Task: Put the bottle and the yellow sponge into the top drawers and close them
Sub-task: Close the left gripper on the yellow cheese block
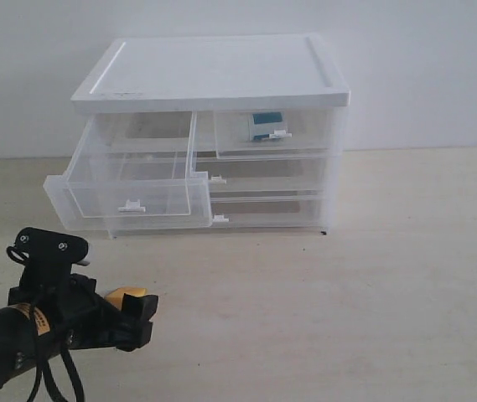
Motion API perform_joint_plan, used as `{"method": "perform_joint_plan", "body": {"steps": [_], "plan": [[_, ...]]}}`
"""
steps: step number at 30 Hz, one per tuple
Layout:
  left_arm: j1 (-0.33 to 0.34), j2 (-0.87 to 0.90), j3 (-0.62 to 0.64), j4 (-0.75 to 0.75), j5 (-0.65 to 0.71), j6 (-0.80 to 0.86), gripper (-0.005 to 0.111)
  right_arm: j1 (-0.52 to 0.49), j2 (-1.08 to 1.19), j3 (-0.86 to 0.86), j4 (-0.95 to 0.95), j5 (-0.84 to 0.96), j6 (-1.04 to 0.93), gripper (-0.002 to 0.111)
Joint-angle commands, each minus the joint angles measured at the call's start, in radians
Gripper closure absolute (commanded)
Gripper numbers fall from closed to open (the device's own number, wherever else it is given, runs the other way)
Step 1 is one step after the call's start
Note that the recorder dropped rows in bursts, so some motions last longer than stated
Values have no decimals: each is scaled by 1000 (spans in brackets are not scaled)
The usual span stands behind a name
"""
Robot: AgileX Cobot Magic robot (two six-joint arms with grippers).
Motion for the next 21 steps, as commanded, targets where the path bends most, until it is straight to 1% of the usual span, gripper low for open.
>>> {"method": "perform_joint_plan", "body": {"steps": [1, 10, 12, 14, 16, 18, 20, 21], "plan": [[2, 24, -4, -14, -58, 9, 27, -2, -5, 0, 0, -9, -3, 108], [2, 38, -23, -14, -42, 9, 28, -2, -5, 0, 0, -9, -3, 108], [2, 38, -23, -12, -32, 9, 33, -2, -5, 0, 0, -9, -3, 108], [2, 38, -23, -10, -16, 1, 42, -2, -5, 0, 0, -9, -3, 108], [2, 38, -23, -8, -12, -1, 47, -2, -5, 0, 0, -9, -3, 108], [2, 38, -23, -8, -9, -1, 47, -2, -5, 0, 0, -9, -3, 108], [2, 38, -44, -8, 56, 2, 47, -2, -5, 0, 0, -9, -3, 108], [2, 38, -63, -6, 110, 9, 48, -2, -5, 0, 0, -9, -3, 108]]}}
